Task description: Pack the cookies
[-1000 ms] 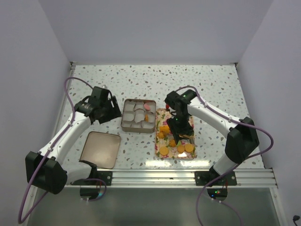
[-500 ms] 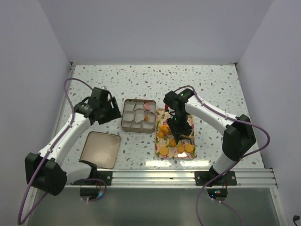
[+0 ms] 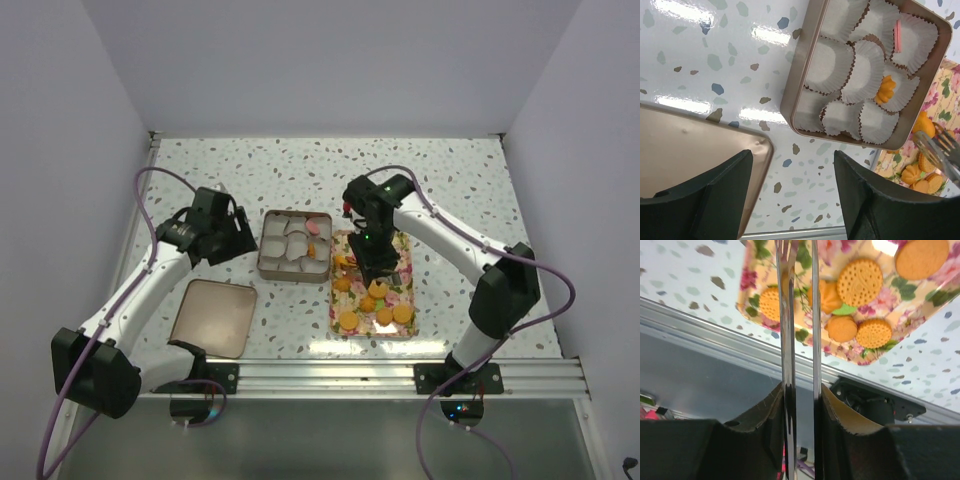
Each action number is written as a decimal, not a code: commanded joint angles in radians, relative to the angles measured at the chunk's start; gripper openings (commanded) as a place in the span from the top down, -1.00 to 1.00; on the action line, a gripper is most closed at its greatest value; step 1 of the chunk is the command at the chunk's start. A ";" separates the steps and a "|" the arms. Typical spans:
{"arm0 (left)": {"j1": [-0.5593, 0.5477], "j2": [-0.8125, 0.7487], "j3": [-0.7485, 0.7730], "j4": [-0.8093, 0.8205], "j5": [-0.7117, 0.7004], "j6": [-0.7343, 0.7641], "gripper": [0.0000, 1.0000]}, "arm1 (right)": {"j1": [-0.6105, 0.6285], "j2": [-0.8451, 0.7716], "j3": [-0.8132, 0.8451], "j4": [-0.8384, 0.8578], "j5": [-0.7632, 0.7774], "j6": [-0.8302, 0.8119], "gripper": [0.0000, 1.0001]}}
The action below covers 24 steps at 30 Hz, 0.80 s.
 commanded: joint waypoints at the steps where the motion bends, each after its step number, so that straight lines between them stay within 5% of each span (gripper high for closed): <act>1: 0.008 -0.019 0.022 -0.002 -0.014 0.003 -0.43 | 0.002 -0.015 0.115 -0.115 0.020 -0.006 0.47; 14: 0.008 -0.019 0.073 -0.032 -0.020 0.009 -0.44 | 0.007 0.252 0.631 -0.215 0.001 0.000 0.50; 24: 0.008 -0.033 0.078 -0.060 -0.033 0.018 -0.44 | 0.021 0.455 0.824 -0.214 -0.032 0.008 0.51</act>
